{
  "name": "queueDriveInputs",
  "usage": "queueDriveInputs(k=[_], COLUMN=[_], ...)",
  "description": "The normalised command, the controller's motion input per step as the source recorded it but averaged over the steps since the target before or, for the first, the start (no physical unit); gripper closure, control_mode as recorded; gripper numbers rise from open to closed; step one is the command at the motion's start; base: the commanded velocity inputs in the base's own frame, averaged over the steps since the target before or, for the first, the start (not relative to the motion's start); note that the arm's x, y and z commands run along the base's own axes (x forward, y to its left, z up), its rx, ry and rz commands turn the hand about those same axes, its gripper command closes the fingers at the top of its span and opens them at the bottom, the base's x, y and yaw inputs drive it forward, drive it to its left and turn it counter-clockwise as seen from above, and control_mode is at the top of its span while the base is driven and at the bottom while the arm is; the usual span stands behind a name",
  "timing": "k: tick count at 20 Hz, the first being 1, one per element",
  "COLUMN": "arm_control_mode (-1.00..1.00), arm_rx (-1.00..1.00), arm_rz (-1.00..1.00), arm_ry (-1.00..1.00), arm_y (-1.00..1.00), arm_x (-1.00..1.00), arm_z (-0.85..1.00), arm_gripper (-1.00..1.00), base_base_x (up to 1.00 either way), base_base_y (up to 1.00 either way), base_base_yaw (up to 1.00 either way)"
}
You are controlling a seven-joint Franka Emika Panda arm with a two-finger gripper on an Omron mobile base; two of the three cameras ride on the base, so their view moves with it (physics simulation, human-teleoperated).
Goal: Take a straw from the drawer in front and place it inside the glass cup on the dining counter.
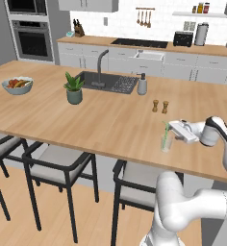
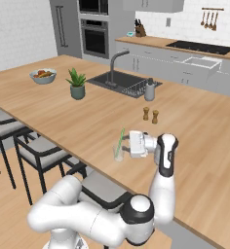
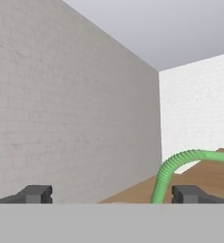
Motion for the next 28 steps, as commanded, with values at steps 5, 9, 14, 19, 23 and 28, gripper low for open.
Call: queueDriveInputs(k=[5, 9, 14, 19, 23, 28], arm_control_mode=[-1.00, -1.00, -1.00, -1.00, -1.00, -1.00], arm_rx=[0.00, 0.00, 0.03, 0.01, 0.00, 0.00], arm_rz=[0.00, 0.00, 0.00, -0.02, -0.05, -0.05], arm_ry=[0.00, 0.00, 0.00, -0.03, -0.13, -0.12], arm_y=[-0.10, -0.19, -0.38, -0.20, 0.01, 0.19], arm_x=[0.06, 0.04, -0.05, -0.41, -0.77, -0.81], arm_z=[-0.03, -0.01, 0.00, 0.18, 0.35, 0.32], arm_gripper=[-1.00, -1.00, -1.00, -1.00, -1.00, -1.00], base_base_x=[0.00, 0.00, 0.00, 0.00, 0.00, 0.00], base_base_y=[0.00, 0.00, 0.00, 0.00, 0.00, 0.00], base_base_yaw=[0.00, 0.00, 0.00, 0.00, 0.00, 0.00])
